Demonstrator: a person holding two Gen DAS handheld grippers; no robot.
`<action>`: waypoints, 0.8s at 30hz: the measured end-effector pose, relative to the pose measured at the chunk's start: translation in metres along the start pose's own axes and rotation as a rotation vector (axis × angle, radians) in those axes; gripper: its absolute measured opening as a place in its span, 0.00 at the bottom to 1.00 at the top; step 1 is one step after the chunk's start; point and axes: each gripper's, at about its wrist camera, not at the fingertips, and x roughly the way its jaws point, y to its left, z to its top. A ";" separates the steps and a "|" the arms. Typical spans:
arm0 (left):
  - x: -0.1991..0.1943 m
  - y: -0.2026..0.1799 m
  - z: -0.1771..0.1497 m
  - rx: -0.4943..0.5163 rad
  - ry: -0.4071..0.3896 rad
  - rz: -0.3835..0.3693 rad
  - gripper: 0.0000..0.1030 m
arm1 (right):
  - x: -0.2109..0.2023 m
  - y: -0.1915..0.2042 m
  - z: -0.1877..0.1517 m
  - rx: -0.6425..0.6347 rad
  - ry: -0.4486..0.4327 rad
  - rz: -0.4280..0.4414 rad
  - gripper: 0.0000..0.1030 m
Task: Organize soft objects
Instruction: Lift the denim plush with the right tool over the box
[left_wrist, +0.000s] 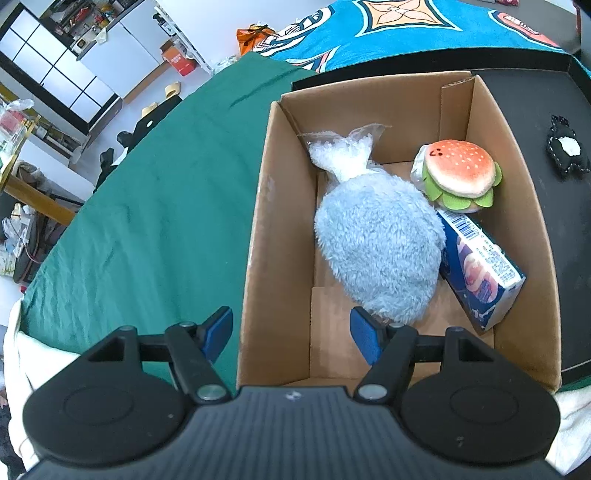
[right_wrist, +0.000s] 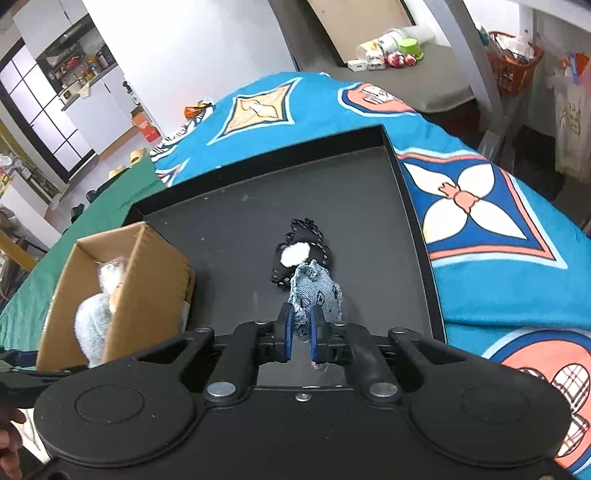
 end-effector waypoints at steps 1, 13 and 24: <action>0.000 0.001 0.000 -0.003 -0.001 -0.006 0.67 | -0.002 0.003 0.001 -0.003 -0.005 0.004 0.09; -0.004 0.020 -0.008 -0.032 -0.027 -0.071 0.66 | -0.027 0.051 0.011 -0.065 -0.047 0.075 0.09; -0.005 0.040 -0.014 -0.090 -0.045 -0.126 0.62 | -0.039 0.098 0.004 -0.123 -0.038 0.128 0.09</action>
